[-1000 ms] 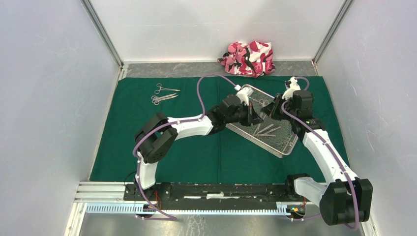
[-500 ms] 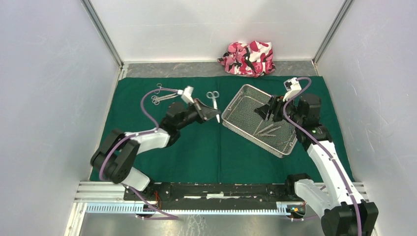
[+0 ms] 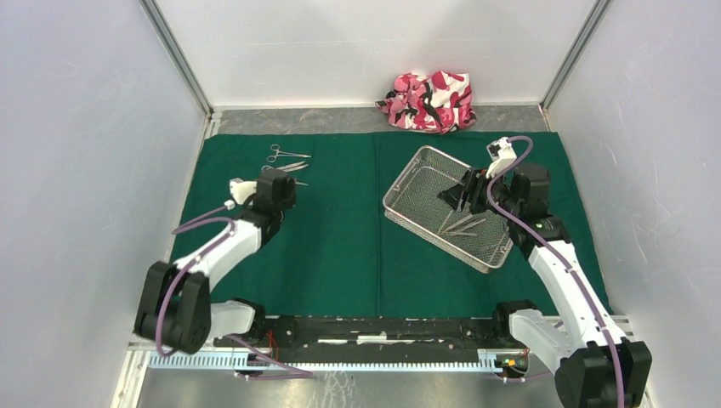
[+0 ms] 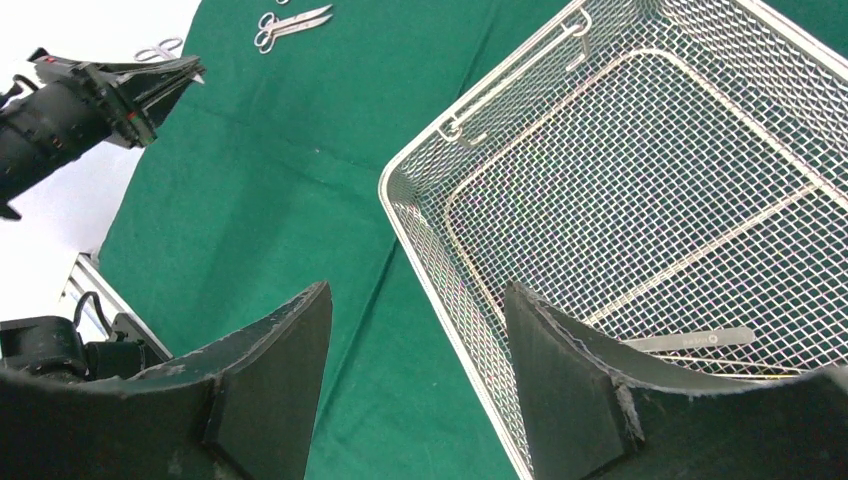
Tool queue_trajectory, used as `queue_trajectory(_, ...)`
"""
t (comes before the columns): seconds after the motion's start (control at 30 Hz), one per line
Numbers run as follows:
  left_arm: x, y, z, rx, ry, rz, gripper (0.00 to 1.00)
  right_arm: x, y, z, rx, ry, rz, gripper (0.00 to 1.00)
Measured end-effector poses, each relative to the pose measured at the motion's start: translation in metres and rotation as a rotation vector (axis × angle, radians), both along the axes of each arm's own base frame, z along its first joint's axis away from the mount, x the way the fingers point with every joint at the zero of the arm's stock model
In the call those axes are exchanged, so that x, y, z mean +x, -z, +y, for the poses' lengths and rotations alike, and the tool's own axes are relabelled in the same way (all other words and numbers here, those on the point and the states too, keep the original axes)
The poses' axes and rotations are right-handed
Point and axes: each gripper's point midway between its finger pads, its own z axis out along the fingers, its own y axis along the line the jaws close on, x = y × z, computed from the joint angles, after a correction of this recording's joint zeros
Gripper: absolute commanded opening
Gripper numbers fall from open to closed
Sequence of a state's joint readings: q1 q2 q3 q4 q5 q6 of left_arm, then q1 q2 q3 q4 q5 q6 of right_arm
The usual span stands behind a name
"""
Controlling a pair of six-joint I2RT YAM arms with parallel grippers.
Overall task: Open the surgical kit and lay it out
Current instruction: Place the medical item in the surgical kit.
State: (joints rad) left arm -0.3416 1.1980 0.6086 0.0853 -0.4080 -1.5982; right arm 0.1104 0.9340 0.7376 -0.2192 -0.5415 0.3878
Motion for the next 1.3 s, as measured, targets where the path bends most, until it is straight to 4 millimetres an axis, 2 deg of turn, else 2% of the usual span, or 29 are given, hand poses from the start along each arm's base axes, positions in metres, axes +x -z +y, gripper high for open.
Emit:
queue_trajectory(0.07, 0.007, 0.025, 0.02, -0.003, -0.087, 0.107, 0.02, -0.001, 0.004, 0.0, -0.002, 0.001, 0.01, 0.69)
queue_trajectory(0.13, 0.008, 0.042, 0.031, -0.01, -0.141, 0.167, 0.02, -0.002, 0.009, 0.0, -0.003, 0.001, 0.02, 0.69)
queue_trajectory(0.23, 0.007, 0.059, 0.037, -0.026, -0.19, 0.215, 0.02, -0.003, 0.013, -0.001, -0.005, 0.001, 0.028, 0.69)
queue_trajectory(0.43, 0.013, 0.08, 0.042, -0.052, -0.243, 0.263, 0.02, -0.004, 0.016, -0.001, -0.013, -0.003, 0.033, 0.69)
queue_trajectory(0.8, 0.031, 0.095, 0.062, -0.085, -0.309, 0.27, 0.02, -0.006, 0.022, -0.001, -0.015, -0.002, 0.049, 0.69)
queue_trajectory(1.3, 0.053, 0.112, 0.056, -0.13, -0.281, 0.262, 0.02, -0.008, 0.03, -0.002, -0.016, 0.0, 0.068, 0.69)
